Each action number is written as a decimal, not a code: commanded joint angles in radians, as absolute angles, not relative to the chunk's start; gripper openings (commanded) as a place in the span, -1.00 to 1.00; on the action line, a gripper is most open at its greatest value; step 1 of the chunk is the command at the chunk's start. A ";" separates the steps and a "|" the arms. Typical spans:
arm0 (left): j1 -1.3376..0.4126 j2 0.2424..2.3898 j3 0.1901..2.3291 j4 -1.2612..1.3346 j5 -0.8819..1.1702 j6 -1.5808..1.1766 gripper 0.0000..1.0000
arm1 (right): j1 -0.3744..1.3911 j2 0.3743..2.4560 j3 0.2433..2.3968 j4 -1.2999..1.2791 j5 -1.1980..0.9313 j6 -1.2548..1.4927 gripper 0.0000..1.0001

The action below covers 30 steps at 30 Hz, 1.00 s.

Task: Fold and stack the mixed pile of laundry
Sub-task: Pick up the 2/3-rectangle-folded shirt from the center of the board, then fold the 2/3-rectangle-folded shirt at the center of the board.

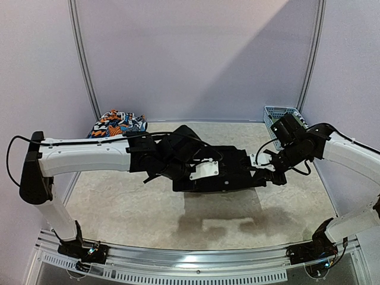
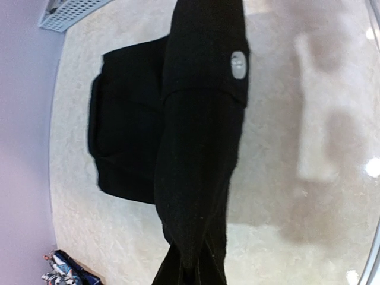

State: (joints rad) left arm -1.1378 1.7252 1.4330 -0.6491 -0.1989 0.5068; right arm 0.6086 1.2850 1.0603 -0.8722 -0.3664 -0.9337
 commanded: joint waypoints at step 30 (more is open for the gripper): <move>-0.743 2.393 2.201 -0.552 -0.330 0.258 0.28 | 0.276 2.207 1.866 -0.570 -0.300 -0.465 0.05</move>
